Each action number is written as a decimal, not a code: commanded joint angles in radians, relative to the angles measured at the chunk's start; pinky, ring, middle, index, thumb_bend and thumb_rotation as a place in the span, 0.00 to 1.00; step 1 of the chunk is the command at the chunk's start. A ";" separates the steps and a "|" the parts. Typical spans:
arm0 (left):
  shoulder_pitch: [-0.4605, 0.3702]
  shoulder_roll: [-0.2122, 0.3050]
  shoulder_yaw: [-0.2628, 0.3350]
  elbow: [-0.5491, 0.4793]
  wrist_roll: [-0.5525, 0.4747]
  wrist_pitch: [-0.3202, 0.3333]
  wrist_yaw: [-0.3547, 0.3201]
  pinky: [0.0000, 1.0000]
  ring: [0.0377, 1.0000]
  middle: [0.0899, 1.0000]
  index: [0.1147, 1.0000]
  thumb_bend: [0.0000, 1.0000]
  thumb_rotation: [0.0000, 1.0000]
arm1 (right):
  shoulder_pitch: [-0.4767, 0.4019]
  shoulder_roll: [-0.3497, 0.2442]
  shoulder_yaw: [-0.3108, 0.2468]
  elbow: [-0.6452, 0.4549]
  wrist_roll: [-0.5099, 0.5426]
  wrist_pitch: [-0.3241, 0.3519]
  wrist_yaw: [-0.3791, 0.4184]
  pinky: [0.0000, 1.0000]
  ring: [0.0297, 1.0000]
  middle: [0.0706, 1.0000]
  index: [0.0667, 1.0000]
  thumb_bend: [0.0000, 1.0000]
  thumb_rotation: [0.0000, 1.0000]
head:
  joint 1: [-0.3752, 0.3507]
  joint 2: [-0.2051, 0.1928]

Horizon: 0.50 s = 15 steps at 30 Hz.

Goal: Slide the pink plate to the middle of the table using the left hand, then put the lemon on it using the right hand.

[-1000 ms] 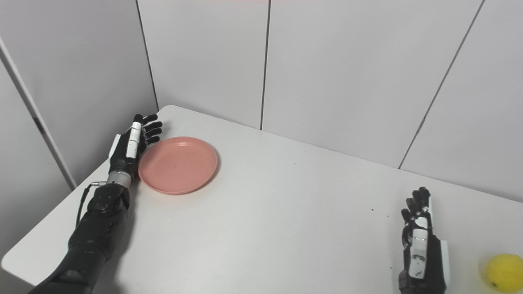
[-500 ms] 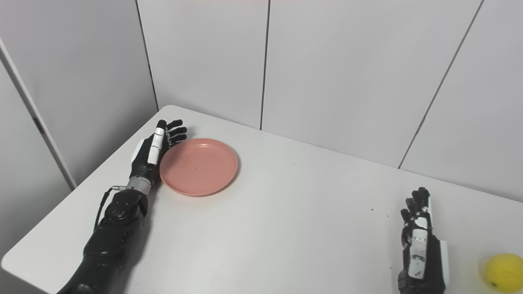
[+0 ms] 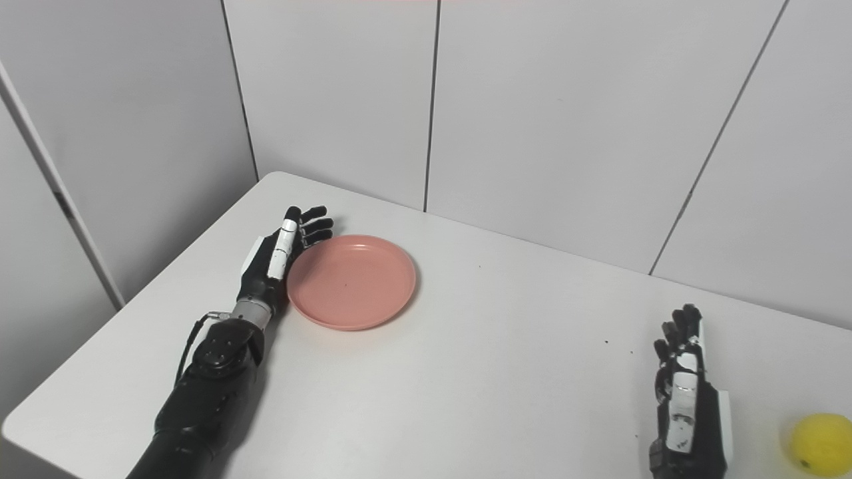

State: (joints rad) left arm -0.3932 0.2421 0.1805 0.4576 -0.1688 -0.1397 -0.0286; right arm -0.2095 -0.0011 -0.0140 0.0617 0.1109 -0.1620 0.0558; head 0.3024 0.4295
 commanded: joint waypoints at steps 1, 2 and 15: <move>-0.003 -0.017 -0.023 -0.022 0.019 0.014 -0.006 0.80 0.80 0.77 0.74 0.70 1.00 | -0.036 0.007 0.000 -0.020 -0.001 -0.023 -0.002 1.00 1.00 1.00 0.99 0.73 1.00 | -0.017 0.007; -0.002 -0.023 -0.031 -0.028 0.024 0.023 -0.006 0.81 0.80 0.78 0.75 0.71 1.00 | -0.036 0.009 0.002 -0.017 -0.005 -0.027 -0.003 1.00 1.00 0.99 0.99 0.73 1.00 | -0.020 0.008; -0.007 -0.101 -0.085 -0.070 0.028 0.060 -0.020 0.81 0.80 0.79 0.76 0.70 1.00 | -0.027 0.051 0.024 -0.033 -0.054 -0.011 -0.030 1.00 1.00 1.00 0.99 0.75 1.00 | -0.205 0.075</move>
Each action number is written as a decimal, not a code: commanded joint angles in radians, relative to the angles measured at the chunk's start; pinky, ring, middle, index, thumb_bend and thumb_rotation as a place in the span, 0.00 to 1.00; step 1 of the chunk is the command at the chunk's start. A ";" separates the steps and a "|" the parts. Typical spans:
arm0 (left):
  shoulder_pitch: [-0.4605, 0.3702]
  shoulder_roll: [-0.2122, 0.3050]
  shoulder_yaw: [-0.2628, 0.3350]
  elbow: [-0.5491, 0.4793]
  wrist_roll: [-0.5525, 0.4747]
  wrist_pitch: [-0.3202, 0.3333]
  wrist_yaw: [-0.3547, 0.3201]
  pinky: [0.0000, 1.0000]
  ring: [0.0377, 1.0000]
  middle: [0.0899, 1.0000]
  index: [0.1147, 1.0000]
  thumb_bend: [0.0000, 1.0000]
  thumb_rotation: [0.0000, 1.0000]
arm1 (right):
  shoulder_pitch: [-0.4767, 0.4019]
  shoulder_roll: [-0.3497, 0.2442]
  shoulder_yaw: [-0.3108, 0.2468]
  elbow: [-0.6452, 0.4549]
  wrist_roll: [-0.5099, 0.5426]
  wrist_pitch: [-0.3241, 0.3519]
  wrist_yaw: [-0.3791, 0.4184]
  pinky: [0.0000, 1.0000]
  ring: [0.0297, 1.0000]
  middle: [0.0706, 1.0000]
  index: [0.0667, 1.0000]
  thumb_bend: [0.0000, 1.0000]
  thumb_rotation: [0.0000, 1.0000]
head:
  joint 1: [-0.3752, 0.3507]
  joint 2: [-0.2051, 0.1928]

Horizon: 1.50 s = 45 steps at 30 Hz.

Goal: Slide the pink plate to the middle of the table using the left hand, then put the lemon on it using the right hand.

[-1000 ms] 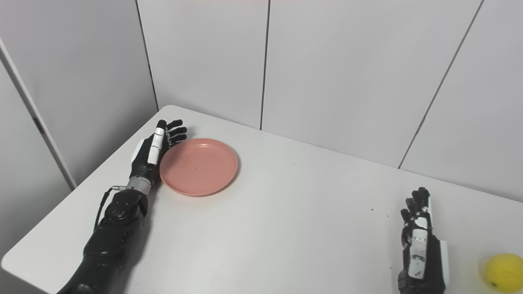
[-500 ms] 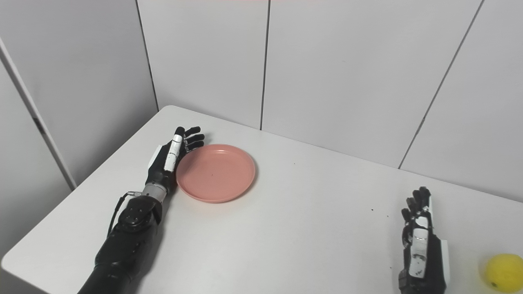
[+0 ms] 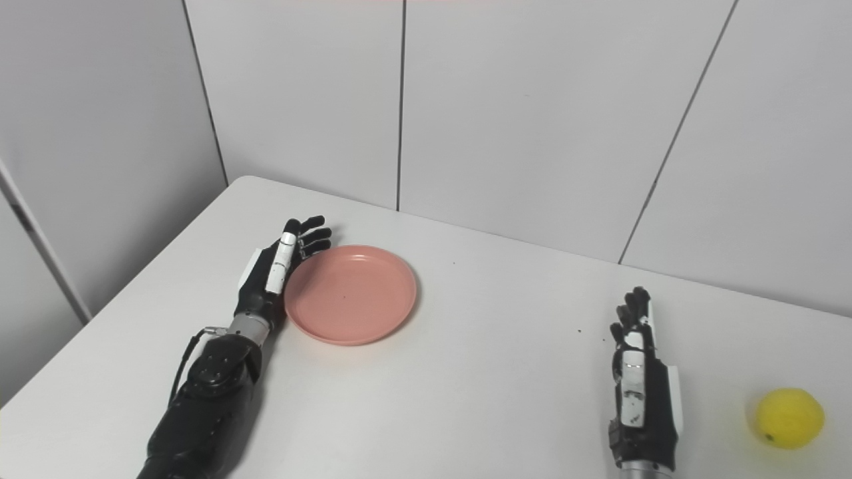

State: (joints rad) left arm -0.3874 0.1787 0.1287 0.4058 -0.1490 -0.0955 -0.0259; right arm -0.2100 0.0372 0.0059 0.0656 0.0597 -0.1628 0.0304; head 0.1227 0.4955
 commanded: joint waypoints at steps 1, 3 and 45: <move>-0.012 -0.039 -0.036 -0.021 0.009 0.018 -0.023 0.81 0.80 0.79 0.76 0.70 1.00 | -0.026 0.017 0.005 -0.041 -0.004 -0.003 -0.008 1.00 1.00 1.00 0.99 0.75 1.00 | -0.026 0.009; -0.010 -0.051 -0.045 -0.037 0.013 0.032 -0.018 0.81 0.81 0.79 0.76 0.70 1.00 | -0.028 0.028 0.008 -0.045 -0.014 0.009 -0.020 1.00 1.00 0.99 0.98 0.76 1.00 | -0.063 0.020; 0.088 -0.286 -0.197 -0.112 0.100 0.041 0.010 0.88 0.87 0.85 0.84 0.67 1.00 | -0.064 0.075 0.018 0.014 -0.130 0.050 -0.115 1.00 0.99 0.96 0.95 0.77 1.00 | -0.345 0.065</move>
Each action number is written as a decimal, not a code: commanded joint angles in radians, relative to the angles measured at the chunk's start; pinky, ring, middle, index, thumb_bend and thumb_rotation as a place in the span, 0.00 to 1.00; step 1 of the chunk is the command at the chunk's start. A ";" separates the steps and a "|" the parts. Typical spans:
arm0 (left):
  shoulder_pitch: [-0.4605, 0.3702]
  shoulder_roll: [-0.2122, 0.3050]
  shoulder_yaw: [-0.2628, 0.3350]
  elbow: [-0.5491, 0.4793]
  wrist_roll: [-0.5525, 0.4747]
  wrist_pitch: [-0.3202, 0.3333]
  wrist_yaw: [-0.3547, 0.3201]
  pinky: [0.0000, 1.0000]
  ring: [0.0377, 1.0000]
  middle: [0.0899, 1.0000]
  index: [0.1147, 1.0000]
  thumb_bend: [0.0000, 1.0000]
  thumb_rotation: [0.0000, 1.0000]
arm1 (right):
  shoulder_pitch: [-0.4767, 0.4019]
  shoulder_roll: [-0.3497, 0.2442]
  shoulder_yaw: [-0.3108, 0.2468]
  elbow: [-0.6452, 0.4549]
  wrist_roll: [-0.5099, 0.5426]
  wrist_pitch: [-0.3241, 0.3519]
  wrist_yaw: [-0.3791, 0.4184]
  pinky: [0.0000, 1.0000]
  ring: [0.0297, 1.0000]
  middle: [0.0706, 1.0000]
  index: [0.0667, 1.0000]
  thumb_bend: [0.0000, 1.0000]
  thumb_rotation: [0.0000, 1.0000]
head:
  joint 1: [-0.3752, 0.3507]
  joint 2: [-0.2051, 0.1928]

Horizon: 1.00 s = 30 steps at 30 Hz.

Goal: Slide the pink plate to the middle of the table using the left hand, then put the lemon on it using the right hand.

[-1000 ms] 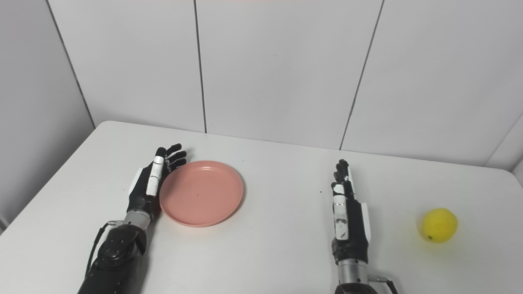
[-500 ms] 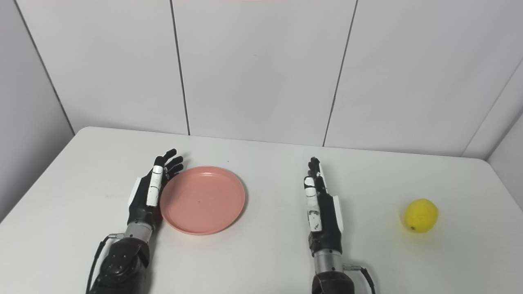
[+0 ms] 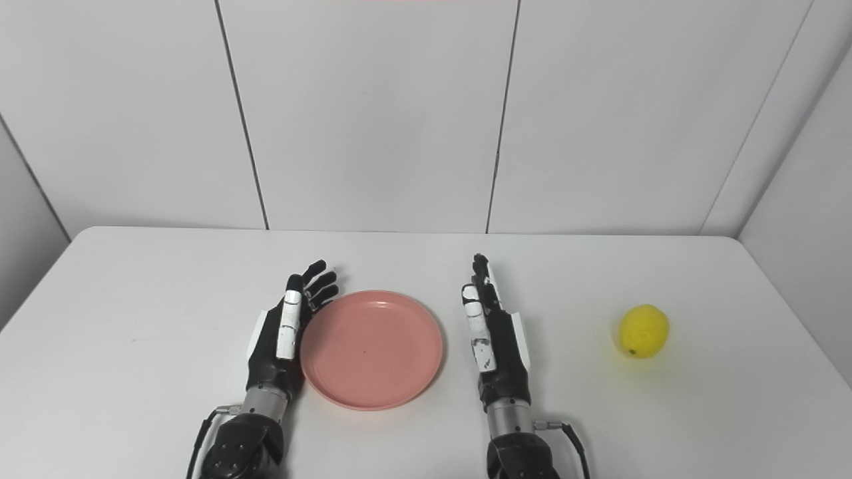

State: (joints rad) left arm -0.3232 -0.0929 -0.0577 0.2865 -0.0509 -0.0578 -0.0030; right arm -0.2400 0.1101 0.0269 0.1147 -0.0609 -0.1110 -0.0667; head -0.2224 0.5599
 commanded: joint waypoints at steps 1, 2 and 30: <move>0.026 -0.020 -0.014 0.006 0.001 0.002 -0.015 0.88 0.87 0.85 0.84 0.67 1.00 | -0.033 0.000 -0.003 -0.038 -0.014 -0.001 -0.018 1.00 0.98 0.96 0.95 0.76 1.00 | 0.001 0.001; 0.027 -0.025 -0.018 0.007 0.001 -0.001 -0.016 0.88 0.87 0.85 0.84 0.67 1.00 | -0.033 -0.003 -0.003 -0.040 -0.015 0.000 -0.016 1.00 0.98 0.96 0.95 0.76 1.00 | 0.002 0.003; 0.018 -0.003 -0.037 0.041 0.075 -0.046 0.000 0.92 0.89 0.88 0.88 0.65 1.00 | -0.045 -0.095 -0.071 -0.198 -0.101 0.019 -0.080 0.95 0.94 0.94 0.94 0.69 0.90 | -0.053 0.003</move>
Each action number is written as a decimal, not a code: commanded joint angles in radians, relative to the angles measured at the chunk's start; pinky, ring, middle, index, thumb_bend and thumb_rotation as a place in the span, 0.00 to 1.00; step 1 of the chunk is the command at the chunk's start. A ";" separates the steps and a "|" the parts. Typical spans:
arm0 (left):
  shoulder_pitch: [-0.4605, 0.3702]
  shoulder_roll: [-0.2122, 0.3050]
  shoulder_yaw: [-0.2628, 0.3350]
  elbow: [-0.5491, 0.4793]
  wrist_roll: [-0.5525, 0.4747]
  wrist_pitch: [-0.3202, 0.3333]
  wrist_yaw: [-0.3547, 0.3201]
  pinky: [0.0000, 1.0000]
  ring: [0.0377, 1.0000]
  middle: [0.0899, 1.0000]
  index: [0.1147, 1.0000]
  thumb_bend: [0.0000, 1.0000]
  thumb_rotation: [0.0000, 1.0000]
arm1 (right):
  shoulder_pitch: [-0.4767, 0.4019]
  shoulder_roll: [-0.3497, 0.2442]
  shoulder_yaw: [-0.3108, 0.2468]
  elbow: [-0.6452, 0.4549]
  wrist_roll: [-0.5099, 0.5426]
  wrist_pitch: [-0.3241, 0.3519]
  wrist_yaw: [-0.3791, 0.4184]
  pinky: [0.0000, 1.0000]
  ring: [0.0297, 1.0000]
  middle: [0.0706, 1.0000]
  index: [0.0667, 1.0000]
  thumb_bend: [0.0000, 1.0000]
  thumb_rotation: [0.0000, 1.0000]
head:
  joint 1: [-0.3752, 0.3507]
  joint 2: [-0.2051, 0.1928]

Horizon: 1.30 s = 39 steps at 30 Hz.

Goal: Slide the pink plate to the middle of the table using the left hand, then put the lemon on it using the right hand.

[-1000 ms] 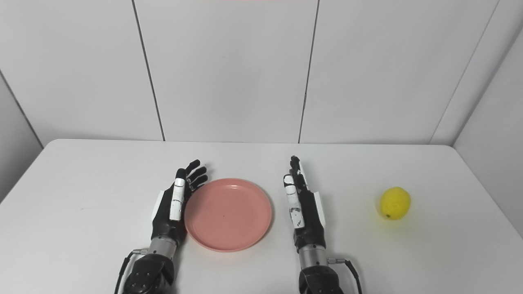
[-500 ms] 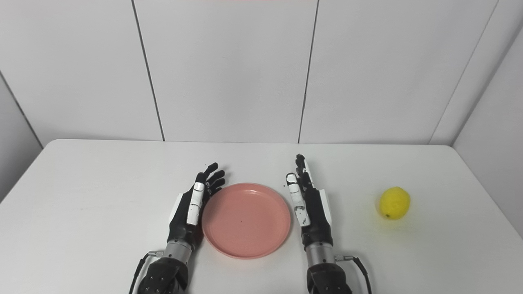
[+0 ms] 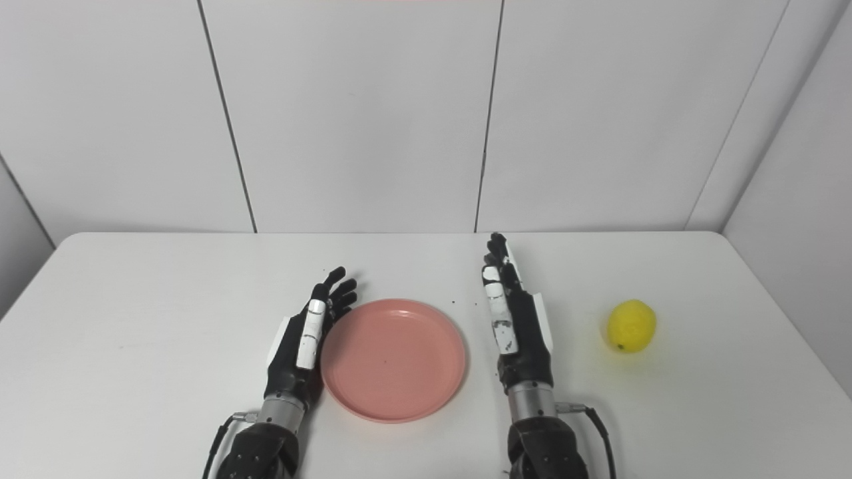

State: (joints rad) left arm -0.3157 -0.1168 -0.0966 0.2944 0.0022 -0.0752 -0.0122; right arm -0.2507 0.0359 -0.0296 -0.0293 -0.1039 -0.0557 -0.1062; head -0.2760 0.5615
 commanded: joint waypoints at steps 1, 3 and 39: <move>0.009 0.023 0.003 0.037 0.028 -0.032 0.013 0.91 0.89 0.88 0.88 0.64 1.00 | -0.034 -0.030 -0.022 -0.065 -0.092 -0.030 -0.058 0.94 0.94 0.93 0.93 0.70 0.83 | -0.002 0.000; 0.007 0.028 0.006 0.050 0.037 -0.052 0.014 0.91 0.90 0.89 0.88 0.63 1.00 | -0.030 -0.047 -0.037 -0.092 -0.157 -0.014 -0.091 0.92 0.93 0.92 0.92 0.70 0.74 | -0.011 0.000; 0.003 0.091 0.075 0.053 -0.089 -0.087 -0.073 0.93 0.93 0.92 0.91 0.66 1.00 | -0.052 -0.170 -0.078 -0.042 -0.597 0.390 -0.199 0.79 0.87 0.88 0.89 0.88 0.34 | -0.224 0.029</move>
State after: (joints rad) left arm -0.3451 -0.0412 -0.0321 0.3269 -0.0669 -0.1448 -0.0628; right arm -0.2591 -0.1173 -0.1108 -0.0595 -0.6923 0.3186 -0.2965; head -0.5001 0.5906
